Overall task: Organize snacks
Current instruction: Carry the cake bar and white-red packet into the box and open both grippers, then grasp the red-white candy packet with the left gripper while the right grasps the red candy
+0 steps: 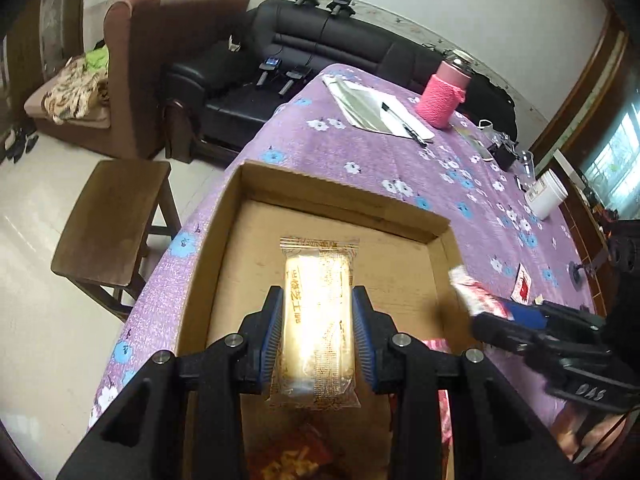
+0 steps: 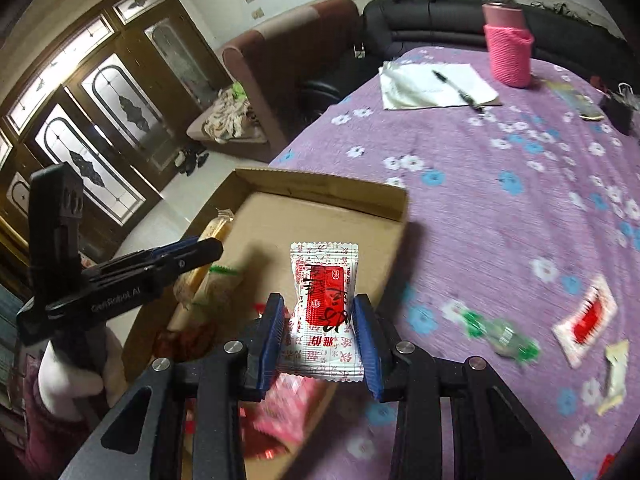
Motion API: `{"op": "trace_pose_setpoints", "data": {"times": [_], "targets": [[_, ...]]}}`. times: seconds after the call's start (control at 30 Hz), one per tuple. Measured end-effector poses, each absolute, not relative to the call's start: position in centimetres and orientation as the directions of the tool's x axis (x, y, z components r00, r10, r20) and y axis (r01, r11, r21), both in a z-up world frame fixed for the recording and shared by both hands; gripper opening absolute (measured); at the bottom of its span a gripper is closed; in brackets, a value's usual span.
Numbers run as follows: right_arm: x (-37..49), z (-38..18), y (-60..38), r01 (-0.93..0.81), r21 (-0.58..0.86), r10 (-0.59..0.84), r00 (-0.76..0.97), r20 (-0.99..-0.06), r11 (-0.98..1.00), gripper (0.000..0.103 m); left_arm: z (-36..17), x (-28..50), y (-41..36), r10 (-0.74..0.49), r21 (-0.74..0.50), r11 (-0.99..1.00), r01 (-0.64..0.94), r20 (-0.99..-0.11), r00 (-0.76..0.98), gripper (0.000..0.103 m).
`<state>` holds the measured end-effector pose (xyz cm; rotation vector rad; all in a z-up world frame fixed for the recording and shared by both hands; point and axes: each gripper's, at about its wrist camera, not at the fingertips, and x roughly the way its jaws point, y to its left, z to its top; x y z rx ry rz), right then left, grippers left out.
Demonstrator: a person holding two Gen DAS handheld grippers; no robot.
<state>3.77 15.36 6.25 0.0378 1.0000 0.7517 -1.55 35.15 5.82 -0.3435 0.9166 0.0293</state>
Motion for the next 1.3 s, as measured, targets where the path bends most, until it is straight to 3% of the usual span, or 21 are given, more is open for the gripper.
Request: {"op": "trace_pose_setpoints", "data": {"times": [0.2,0.33,0.47,0.53,0.67,0.77,0.93,1.07,1.13,1.3], "targets": [[5.4,4.6,18.7,-0.544,0.300,0.527,0.327,-0.784,0.784,0.039,5.0,-1.0,36.0,-0.140,-0.316,0.930,-0.189,-0.778,0.613,0.033],[5.9,4.1,19.5,-0.531,0.295,0.516,0.333,-0.789,0.794,0.040,5.1,-1.1,36.6,-0.165,-0.359,0.912,-0.201,-0.766,0.621,0.047],[5.6,4.7,19.1,-0.530,0.307,0.531,0.344,-0.774,0.790,0.049,6.2,-2.1,36.4,-0.170,-0.373,0.908,-0.192,-0.746,0.644,0.050],[5.0,5.4,18.6,-0.535,0.294,0.532,0.367,-0.763,0.792,0.049,7.1,-2.9,36.0,-0.167,-0.374,0.909,-0.185,-0.733,0.659,0.056],[3.5,7.4,15.6,-0.533,0.297,0.549,0.410,-0.729,0.793,0.050,9.3,-4.1,34.6,-0.111,-0.335,0.920,-0.203,-0.721,0.684,0.074],[2.4,8.3,12.4,-0.512,0.313,0.556,0.439,-0.706,0.800,0.054,11.3,-5.2,33.1,-0.114,-0.341,0.923,-0.181,-0.687,0.718,0.075],[0.2,9.4,6.5,-0.464,0.313,0.537,0.503,-0.677,0.829,0.054,16.1,-8.5,27.7,0.002,-0.183,0.974,-0.131,-0.574,0.819,0.077],[-1.5,9.6,-0.4,-0.389,0.320,0.499,0.571,-0.652,0.864,0.055,18.6,-10.5,23.8,-0.133,-0.207,0.978,0.035,-0.479,0.868,0.089],[-2.0,9.6,-3.5,-0.345,0.325,0.473,0.599,-0.647,0.881,0.057,18.2,-10.2,21.7,-0.286,-0.271,0.948,0.165,-0.503,0.816,0.089],[-3.2,8.6,-12.6,-0.175,0.344,0.369,0.659,-0.655,0.923,0.057,16.2,-9.0,17.7,-0.342,-0.278,0.936,0.218,-0.566,0.750,0.089]]}}
